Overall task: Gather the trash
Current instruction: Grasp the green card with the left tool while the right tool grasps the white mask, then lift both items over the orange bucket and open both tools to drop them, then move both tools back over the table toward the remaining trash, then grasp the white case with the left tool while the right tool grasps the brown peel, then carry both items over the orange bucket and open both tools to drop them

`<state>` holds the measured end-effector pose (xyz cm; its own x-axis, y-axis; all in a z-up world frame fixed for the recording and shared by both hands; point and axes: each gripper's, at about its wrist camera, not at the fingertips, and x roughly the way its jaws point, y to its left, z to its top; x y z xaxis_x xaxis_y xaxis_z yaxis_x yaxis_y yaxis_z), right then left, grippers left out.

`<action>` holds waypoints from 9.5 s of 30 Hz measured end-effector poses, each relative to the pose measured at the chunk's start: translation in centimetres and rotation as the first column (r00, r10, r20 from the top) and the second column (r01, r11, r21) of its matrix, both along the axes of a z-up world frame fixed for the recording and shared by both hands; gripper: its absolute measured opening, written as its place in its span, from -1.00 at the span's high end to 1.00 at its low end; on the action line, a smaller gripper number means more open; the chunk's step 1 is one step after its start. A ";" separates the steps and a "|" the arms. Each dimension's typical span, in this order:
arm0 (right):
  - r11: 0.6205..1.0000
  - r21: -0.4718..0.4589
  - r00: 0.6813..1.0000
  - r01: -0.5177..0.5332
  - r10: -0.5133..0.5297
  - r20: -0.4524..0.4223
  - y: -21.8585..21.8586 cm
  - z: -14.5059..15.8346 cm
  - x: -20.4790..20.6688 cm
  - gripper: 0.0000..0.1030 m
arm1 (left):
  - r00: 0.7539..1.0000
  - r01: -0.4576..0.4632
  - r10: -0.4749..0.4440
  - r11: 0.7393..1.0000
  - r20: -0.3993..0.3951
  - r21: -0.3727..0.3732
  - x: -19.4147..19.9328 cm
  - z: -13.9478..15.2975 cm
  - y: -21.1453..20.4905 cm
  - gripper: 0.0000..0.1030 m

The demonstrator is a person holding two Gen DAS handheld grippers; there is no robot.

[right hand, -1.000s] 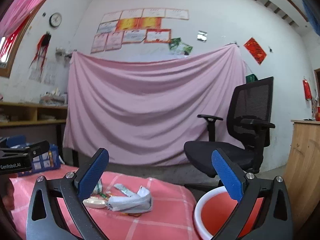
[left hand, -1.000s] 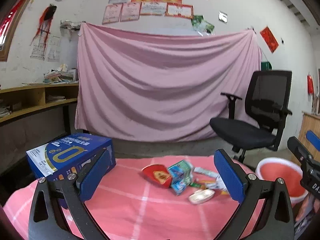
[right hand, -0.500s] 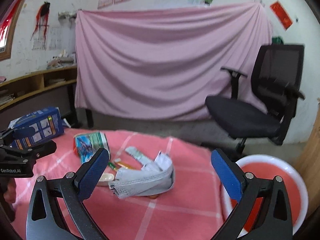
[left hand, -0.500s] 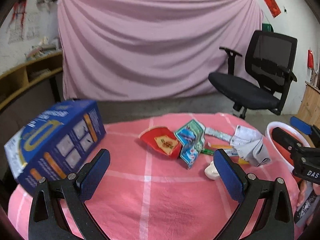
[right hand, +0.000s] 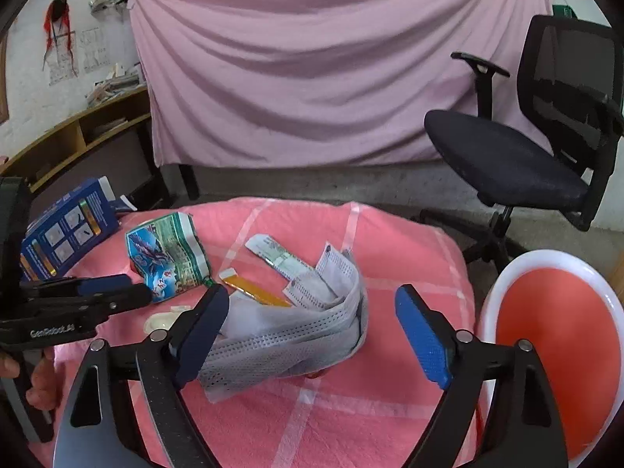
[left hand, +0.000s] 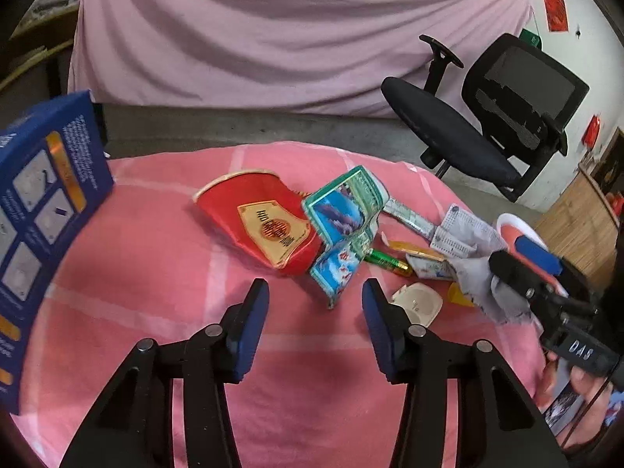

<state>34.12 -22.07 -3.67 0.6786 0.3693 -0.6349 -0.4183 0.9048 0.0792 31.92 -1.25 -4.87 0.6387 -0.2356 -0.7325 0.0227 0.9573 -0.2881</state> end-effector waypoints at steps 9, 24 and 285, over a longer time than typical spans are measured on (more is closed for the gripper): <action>1.000 -0.015 0.997 -0.022 0.021 -0.076 0.3 -0.8 0.8 -0.64 | 1.000 -0.006 0.005 0.999 -0.028 -0.047 1.2 0.4 0.1 0.57; 0.999 0.014 0.989 -0.040 0.042 -0.142 -0.4 -1.2 0.6 0.29 | 0.999 0.038 -0.037 0.998 0.013 -0.043 0.1 0.6 -0.8 0.98; 0.875 0.349 0.795 0.337 -0.462 0.392 -21.2 5.0 -9.6 0.50 | 0.782 0.234 -0.320 0.946 0.535 0.224 -4.2 9.1 -26.1 0.51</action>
<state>24.54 -43.31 1.36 0.9841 0.1015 -0.1460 -0.0680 0.9734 0.2189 27.71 -27.37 4.28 0.8674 -0.3908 -0.3080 0.4085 0.9127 -0.0078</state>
